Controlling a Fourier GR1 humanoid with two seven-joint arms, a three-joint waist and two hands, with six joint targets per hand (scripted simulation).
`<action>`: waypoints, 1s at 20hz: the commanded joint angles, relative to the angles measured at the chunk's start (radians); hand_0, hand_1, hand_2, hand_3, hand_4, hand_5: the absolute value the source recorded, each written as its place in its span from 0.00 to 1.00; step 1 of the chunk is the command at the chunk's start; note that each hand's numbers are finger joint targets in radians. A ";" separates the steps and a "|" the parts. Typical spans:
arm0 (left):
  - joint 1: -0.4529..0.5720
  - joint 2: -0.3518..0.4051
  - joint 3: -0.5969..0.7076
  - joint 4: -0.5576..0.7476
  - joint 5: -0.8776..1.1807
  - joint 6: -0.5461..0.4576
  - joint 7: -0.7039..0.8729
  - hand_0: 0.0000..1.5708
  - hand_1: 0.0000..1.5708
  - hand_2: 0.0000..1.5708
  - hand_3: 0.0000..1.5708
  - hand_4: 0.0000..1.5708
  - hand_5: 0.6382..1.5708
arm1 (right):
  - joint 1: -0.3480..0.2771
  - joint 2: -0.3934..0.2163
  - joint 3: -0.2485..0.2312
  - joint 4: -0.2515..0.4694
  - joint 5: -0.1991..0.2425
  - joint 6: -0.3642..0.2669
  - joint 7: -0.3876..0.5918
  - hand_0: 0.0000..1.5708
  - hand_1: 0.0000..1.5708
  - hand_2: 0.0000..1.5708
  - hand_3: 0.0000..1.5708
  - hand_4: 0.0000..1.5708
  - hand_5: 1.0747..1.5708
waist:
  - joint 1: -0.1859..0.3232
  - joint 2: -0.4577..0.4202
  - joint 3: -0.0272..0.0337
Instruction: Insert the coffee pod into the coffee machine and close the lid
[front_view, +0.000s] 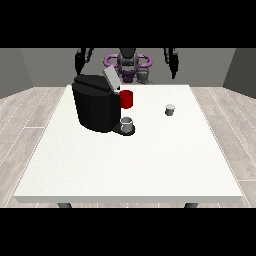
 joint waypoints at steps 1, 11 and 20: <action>0.024 -0.011 -0.023 -0.014 -0.022 -0.008 0.013 0.00 0.00 0.00 0.00 0.17 1.00 | 0.049 -0.001 -0.018 0.013 -0.037 0.038 0.006 0.00 0.00 0.00 0.00 0.08 1.00 | 0.013 -0.037 -0.0143; -0.057 0.129 0.105 0.089 0.024 -0.142 -0.179 0.00 0.00 0.00 0.00 0.20 1.00 | -0.001 0.094 -0.075 0.019 -0.071 -0.078 -0.063 0.00 0.00 0.00 0.00 0.12 1.00 | -0.009 0.014 -0.0145; -0.249 0.273 0.189 0.268 0.022 -0.221 -0.020 0.00 0.00 0.00 0.00 0.00 1.00 | -0.022 0.084 -0.060 0.042 -0.078 -0.046 -0.122 0.00 0.00 0.00 0.00 0.09 1.00 | -0.071 0.085 -0.0143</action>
